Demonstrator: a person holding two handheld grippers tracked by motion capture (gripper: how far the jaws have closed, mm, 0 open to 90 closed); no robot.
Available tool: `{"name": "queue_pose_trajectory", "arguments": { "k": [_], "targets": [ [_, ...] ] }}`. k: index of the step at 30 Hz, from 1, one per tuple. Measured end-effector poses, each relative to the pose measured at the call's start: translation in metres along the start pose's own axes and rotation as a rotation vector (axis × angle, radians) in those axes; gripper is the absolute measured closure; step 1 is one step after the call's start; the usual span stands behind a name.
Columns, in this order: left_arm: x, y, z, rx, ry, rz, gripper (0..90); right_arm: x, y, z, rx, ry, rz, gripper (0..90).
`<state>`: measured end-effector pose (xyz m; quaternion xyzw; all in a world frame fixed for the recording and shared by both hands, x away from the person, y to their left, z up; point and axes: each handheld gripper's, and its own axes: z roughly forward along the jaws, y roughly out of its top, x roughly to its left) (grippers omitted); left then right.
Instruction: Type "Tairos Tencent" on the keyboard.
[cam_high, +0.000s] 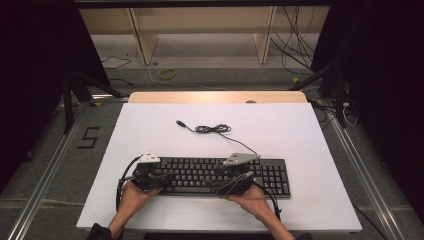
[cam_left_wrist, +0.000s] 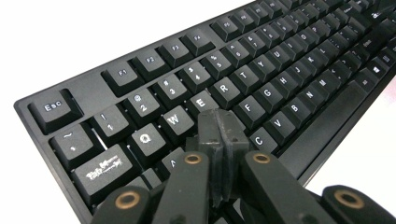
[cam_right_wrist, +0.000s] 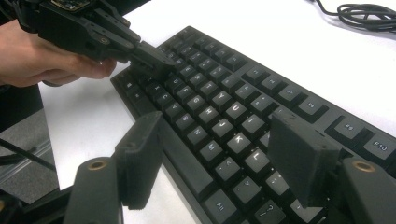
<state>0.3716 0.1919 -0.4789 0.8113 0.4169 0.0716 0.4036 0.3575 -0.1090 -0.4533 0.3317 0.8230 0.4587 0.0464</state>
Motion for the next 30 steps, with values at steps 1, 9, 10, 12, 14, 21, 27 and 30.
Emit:
{"name": "queue_pose_trajectory", "arguments": {
  "k": [1, 9, 10, 12, 14, 21, 27, 30],
  "targets": [
    [-0.001, 0.0, -0.001, -0.006, 0.003, 0.0, 89.0, 0.0, 0.0, 0.0, -0.002, -0.002, 0.0, 36.8],
    [-0.005, 0.001, -0.009, -0.083, -0.026, -0.01, 70.4, 0.0, 0.0, -0.001, -0.007, -0.004, 0.003, 36.8],
    [-0.005, 0.001, -0.011, -0.097, -0.034, -0.012, 67.7, 0.0, 0.0, 0.0, -0.01, -0.005, -0.003, 36.8],
    [-0.006, 0.001, -0.012, -0.112, -0.045, -0.014, 63.2, 0.0, 0.0, 0.0, -0.009, -0.003, -0.002, 36.9],
    [-0.006, 0.001, -0.013, -0.106, -0.045, -0.026, 57.3, 0.001, 0.0, 0.0, -0.008, -0.002, 0.0, 36.9],
    [-0.007, 0.001, -0.016, -0.131, -0.063, -0.037, 42.6, 0.002, 0.001, 0.002, -0.009, 0.002, 0.0, 37.1],
    [-0.007, 0.0, -0.021, -0.158, -0.068, -0.059, 36.5, 0.004, 0.001, 0.004, -0.008, 0.007, 0.0, 37.6],
    [-0.006, 0.0, -0.023, -0.164, -0.077, -0.071, 34.3, 0.004, 0.002, 0.005, -0.007, 0.011, -0.001, 37.8]
  ]
}}
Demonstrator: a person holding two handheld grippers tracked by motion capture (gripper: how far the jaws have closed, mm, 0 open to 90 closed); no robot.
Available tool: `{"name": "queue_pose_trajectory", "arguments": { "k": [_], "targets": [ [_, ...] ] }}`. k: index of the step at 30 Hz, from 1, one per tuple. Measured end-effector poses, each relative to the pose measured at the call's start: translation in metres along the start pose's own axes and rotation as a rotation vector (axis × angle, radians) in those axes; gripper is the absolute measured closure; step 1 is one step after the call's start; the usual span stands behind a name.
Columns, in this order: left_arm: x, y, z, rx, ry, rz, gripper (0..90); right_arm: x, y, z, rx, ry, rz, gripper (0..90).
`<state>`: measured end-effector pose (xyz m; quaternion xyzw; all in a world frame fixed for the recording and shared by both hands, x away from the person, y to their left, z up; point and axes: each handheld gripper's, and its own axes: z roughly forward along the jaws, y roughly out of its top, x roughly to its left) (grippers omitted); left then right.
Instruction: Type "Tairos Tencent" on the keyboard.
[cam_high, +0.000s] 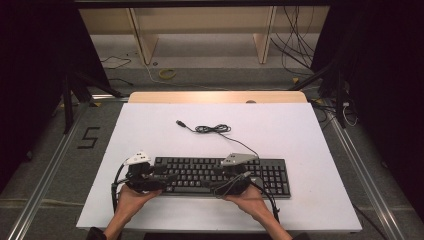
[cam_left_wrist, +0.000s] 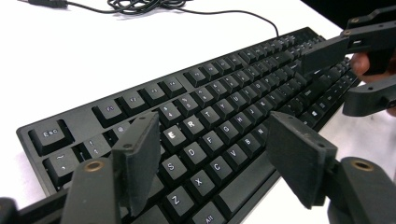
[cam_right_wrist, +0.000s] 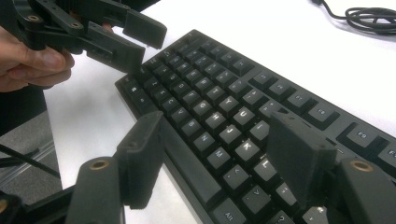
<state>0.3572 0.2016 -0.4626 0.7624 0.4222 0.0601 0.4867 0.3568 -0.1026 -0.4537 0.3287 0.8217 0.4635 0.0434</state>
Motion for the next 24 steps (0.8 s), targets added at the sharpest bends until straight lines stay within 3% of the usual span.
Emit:
{"name": "queue_pose_trajectory", "arguments": {
  "k": [12, 18, 24],
  "targets": [
    [-0.001, -0.001, -0.004, -0.023, 0.004, 0.012, 30.4, 0.005, 0.0, 0.006, 0.003, 0.013, -0.009, 42.1],
    [-0.002, -0.001, -0.007, -0.048, -0.002, 0.011, 30.1, 0.008, -0.001, 0.01, 0.016, 0.018, -0.018, 52.7],
    [-0.003, -0.004, -0.01, -0.039, -0.013, 0.019, 29.5, 0.011, -0.002, 0.015, 0.032, 0.028, -0.038, 66.0]
  ]
}}
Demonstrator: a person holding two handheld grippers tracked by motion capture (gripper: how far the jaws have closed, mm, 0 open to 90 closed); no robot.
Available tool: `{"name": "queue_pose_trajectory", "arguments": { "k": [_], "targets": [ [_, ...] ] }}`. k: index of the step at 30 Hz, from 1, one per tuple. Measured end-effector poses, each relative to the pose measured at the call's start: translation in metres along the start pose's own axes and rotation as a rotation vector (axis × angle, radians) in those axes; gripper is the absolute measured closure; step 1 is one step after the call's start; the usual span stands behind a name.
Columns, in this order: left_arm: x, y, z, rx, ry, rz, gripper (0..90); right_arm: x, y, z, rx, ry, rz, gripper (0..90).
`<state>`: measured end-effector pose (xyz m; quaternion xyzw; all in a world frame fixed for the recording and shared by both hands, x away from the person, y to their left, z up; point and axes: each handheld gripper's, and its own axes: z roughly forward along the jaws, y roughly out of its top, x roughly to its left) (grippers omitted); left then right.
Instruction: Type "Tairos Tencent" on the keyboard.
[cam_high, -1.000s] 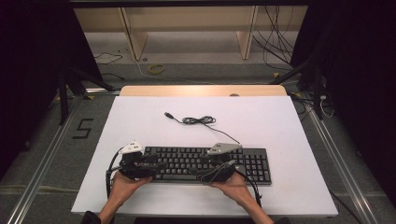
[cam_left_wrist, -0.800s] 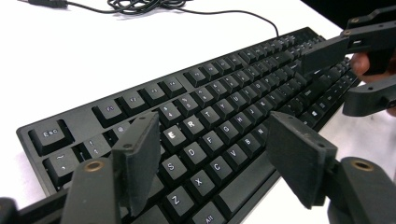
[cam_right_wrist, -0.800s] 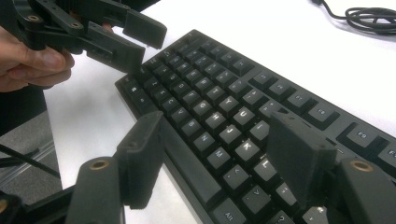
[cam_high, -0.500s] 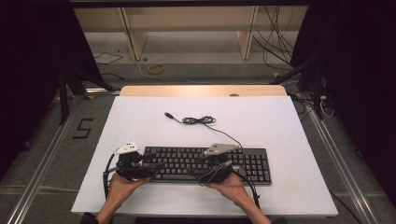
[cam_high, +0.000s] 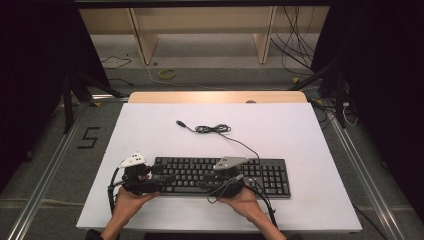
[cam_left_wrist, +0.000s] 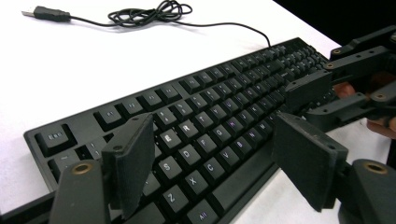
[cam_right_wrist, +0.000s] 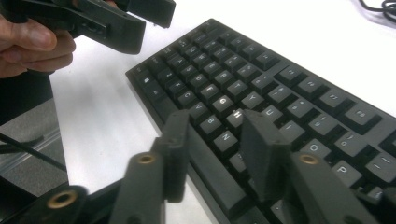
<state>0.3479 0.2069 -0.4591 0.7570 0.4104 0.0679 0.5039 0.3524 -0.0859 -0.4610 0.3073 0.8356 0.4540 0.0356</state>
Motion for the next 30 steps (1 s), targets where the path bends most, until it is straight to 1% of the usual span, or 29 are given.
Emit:
{"name": "queue_pose_trajectory", "arguments": {
  "k": [7, 13, 20, 30],
  "targets": [
    [-0.002, -0.002, -0.004, -0.005, -0.009, 0.007, 29.2, 0.003, -0.001, 0.006, 0.018, 0.011, -0.017, 78.6],
    [-0.003, -0.004, -0.005, 0.0, -0.009, 0.011, 28.5, 0.004, -0.002, 0.012, 0.035, 0.014, -0.024, 85.3],
    [-0.005, -0.005, -0.007, -0.001, -0.011, 0.012, 28.5, 0.005, -0.004, 0.017, 0.056, 0.011, -0.03, 89.0],
    [-0.005, -0.006, -0.007, 0.006, -0.012, 0.013, 28.4, 0.005, -0.007, 0.024, 0.083, -0.006, -0.04, 90.0]
  ]
}}
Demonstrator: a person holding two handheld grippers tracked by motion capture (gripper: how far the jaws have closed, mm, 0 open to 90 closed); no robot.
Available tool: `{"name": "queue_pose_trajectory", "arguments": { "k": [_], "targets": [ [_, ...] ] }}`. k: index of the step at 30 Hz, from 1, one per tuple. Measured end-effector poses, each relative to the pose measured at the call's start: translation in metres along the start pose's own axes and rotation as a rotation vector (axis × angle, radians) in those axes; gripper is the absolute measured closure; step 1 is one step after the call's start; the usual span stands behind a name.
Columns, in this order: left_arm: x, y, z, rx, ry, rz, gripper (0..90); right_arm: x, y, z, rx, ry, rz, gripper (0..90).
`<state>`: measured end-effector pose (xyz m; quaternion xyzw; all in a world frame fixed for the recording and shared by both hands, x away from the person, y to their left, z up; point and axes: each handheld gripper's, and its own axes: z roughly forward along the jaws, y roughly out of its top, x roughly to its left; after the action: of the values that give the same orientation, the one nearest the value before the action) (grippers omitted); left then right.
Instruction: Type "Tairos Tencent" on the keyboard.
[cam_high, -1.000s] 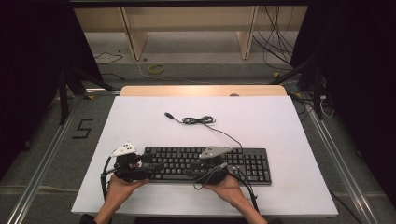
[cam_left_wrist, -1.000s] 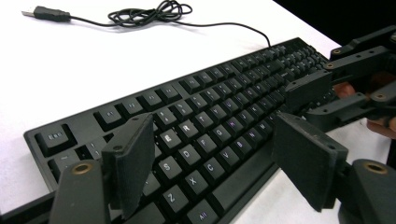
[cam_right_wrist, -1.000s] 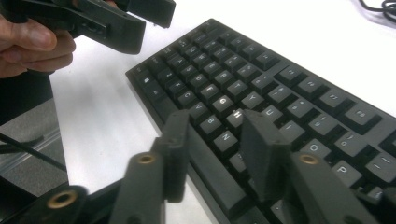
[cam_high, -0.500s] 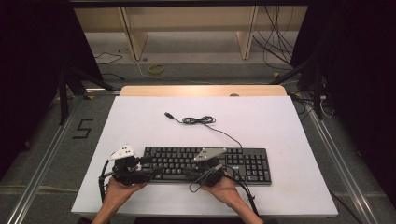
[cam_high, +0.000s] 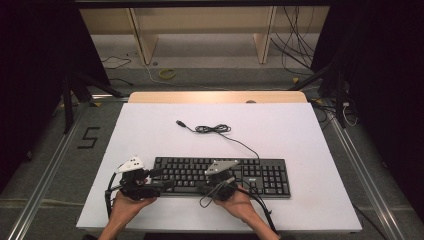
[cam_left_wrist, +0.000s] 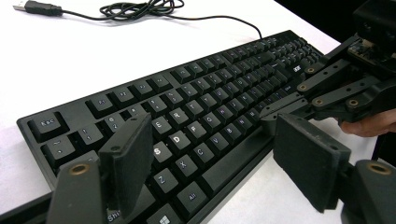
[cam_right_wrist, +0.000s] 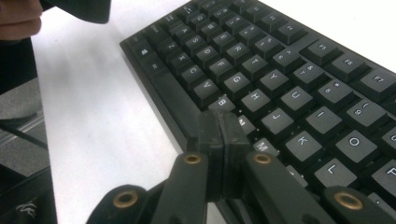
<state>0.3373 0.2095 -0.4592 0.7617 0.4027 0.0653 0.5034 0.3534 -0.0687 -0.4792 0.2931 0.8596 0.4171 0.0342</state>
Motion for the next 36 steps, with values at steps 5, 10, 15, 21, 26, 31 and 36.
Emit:
{"name": "queue_pose_trajectory", "arguments": {
  "k": [5, 10, 15, 21, 26, 31, 36],
  "targets": [
    [-0.0001, -0.0001, -0.0001, 0.0, -0.001, 0.001, 28.5, -0.0009, -0.0007, 0.0022, 0.007, 0.0, -0.001, 90.0],
    [-0.0003, -0.0002, 0.0, 0.001, -0.002, 0.002, 28.5, -0.0005, -0.0011, 0.0033, 0.016, 0.001, 0.001, 90.0],
    [-0.0003, -0.0003, 0.0004, 0.002, 0.001, 0.002, 28.5, -0.0007, -0.0013, 0.0036, 0.014, 0.003, 0.002, 90.0],
    [-0.0003, -0.0004, 0.0006, 0.001, 0.002, 0.0, 28.6, -0.0014, -0.0032, 0.0066, 0.023, 0.005, -0.008, 90.0],
    [0.0002, -0.0005, 0.0004, 0.003, 0.004, 0.004, 28.6, -0.001, -0.003, 0.0067, 0.025, 0.002, -0.012, 90.0],
    [0.0021, -0.0005, 0.0001, 0.002, 0.007, -0.001, 28.6, -0.0026, -0.0023, 0.0035, 0.005, 0.026, 0.006, 86.6],
    [0.0033, -0.0005, -0.0003, 0.005, 0.011, -0.001, 28.6, -0.0027, -0.0008, -0.0015, -0.03, 0.031, 0.01, 84.0]
  ]
}}
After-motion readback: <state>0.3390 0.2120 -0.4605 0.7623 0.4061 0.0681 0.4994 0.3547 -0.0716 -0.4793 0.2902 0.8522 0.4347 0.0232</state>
